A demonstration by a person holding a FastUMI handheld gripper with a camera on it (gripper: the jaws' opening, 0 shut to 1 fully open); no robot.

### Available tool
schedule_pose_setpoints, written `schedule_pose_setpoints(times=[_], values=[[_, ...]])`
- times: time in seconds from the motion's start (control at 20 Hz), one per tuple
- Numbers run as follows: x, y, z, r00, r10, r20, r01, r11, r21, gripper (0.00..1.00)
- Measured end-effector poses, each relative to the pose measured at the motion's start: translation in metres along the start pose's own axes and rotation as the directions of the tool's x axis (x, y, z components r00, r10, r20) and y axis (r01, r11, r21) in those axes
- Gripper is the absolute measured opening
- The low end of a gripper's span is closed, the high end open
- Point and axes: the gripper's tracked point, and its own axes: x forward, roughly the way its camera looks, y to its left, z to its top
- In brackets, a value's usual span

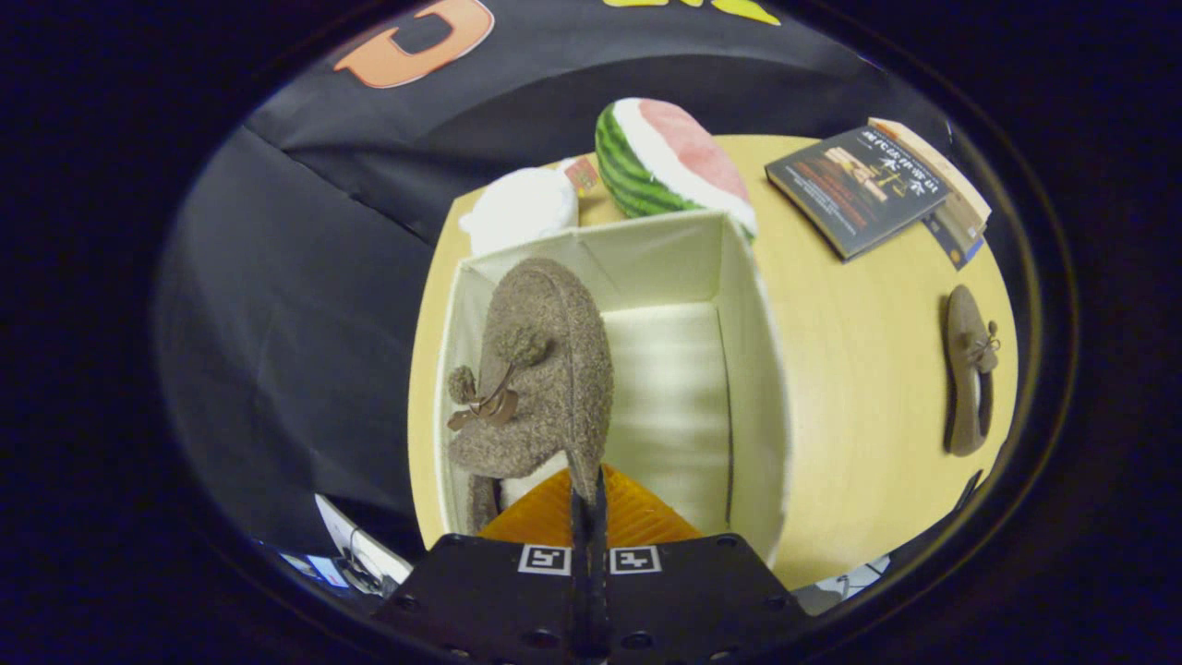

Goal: Open the storage box then place both shoes into the box .Put the left shoe in first, then the right shoe, with the right side of both shoes facing outward in a uniform manner.

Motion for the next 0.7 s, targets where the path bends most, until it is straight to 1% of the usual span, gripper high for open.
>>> schedule_pose_setpoints(times=[0.1, 0.2, 0.25, 0.35, 0.5, 0.6, 0.65, 0.7], values=[[0.029, -0.004, 0.004, 0.998, -0.065, -0.003, 0.065, 0.998, 0.003, 0.01], [0.052, -0.002, 0.005, 0.996, -0.094, -0.013, 0.094, 0.996, 0.0, 0.02], [0.06, 0.001, 0.004, 0.995, -0.093, -0.03, 0.093, 0.996, 0.011, 0.02], [0.073, -0.001, -0.001, 0.992, -0.114, -0.061, 0.116, 0.993, 0.032, 0.03], [0.076, 0.002, 0.003, 0.994, -0.097, -0.044, 0.099, 0.995, 0.034, 0.1], [0.064, 0.008, 0.005, 0.997, -0.073, -0.024, 0.073, 0.997, 0.004, 0.32], [0.055, 0.008, 0.006, 0.998, -0.069, -0.013, 0.069, 0.998, -0.016, 0.4], [0.043, 0.012, 0.005, 0.998, -0.057, -0.001, 0.057, 0.998, -0.032, 0.54]])
